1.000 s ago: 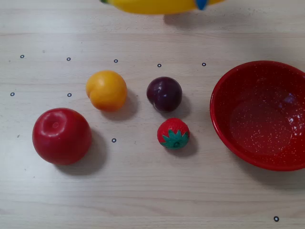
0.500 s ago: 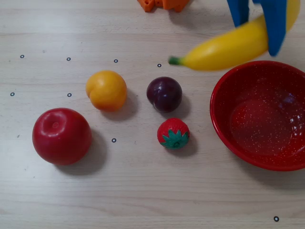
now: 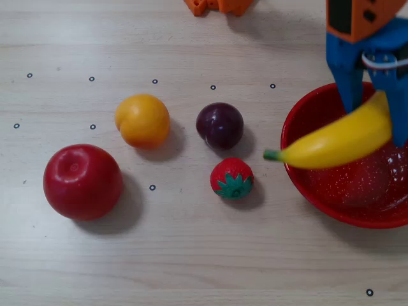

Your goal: Put the banana in the red bowl.

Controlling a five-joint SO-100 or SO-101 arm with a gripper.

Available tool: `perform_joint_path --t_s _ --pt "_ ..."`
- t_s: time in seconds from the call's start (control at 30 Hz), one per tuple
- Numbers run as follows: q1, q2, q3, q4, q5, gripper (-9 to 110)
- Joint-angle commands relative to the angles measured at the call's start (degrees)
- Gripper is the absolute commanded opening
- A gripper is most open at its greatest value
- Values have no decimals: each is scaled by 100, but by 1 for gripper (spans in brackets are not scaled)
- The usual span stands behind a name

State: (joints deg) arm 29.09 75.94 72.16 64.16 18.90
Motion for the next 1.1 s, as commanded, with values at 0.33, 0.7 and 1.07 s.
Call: perform_joint_path --t_s 0.33,0.7,1.07 --pt "35 -149 -861 325 -53 26" --pt "-88 176 -1740 1187 -677 26" --pt "-703 1397 -1433 1608 -949 0"
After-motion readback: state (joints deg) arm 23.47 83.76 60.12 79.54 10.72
